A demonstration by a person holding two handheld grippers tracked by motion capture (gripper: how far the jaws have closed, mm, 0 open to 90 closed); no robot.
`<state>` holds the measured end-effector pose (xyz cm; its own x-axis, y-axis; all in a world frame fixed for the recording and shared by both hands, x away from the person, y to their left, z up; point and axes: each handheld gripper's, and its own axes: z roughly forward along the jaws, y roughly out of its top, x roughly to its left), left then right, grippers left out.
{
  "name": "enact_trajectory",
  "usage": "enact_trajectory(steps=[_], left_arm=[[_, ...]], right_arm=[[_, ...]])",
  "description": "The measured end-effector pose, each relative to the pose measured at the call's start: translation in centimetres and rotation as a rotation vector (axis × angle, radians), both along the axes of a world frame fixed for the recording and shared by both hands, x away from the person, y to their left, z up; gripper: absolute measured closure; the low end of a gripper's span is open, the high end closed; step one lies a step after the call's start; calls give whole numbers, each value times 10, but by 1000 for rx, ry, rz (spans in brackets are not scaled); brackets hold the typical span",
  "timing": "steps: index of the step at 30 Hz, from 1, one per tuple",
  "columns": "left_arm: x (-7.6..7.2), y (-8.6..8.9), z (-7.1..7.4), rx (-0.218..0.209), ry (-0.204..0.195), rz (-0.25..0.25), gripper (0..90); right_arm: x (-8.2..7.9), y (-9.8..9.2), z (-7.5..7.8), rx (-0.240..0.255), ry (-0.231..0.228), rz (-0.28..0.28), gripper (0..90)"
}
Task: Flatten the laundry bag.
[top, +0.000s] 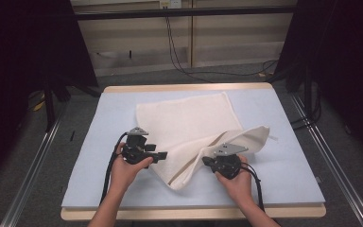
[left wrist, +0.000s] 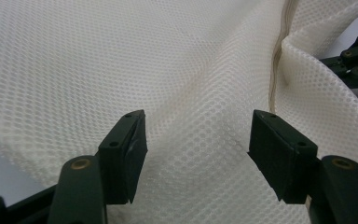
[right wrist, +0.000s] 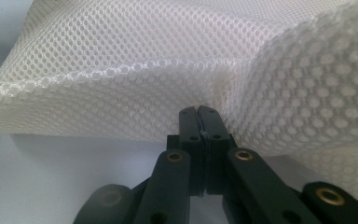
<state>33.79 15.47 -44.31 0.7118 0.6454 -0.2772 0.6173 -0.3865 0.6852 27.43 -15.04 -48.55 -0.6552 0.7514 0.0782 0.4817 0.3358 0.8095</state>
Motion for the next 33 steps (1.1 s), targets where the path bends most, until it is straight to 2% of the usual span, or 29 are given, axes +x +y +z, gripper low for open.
enact_trajectory(steps=[6,8,14,23,27,28,29,31,33], left_arm=[[1,-4,-7,-3,13,-16,361],[1,-5,-8,-18,18,-13,360],[0,-8,-9,-23,22,-26,350],[0,-12,-9,-48,27,-31,276],[1,-17,-11,-21,15,-42,269],[0,-19,-12,0,18,-49,290],[0,-20,-13,28,11,-59,363],[0,-22,-16,49,14,-65,460],[1,-23,-17,73,17,-74,629]], right_arm=[[-1,-1,1,7,-3,-1,893],[-2,-1,2,10,-2,-2,893],[-1,-1,2,8,0,-1,893],[-1,-1,1,5,-1,-1,894],[-2,-1,2,9,0,-1,894],[-2,-1,2,9,0,0,894],[-2,-1,2,10,-1,-1,894],[-2,-1,2,10,-2,0,894],[-3,-2,3,13,-6,3,893]])
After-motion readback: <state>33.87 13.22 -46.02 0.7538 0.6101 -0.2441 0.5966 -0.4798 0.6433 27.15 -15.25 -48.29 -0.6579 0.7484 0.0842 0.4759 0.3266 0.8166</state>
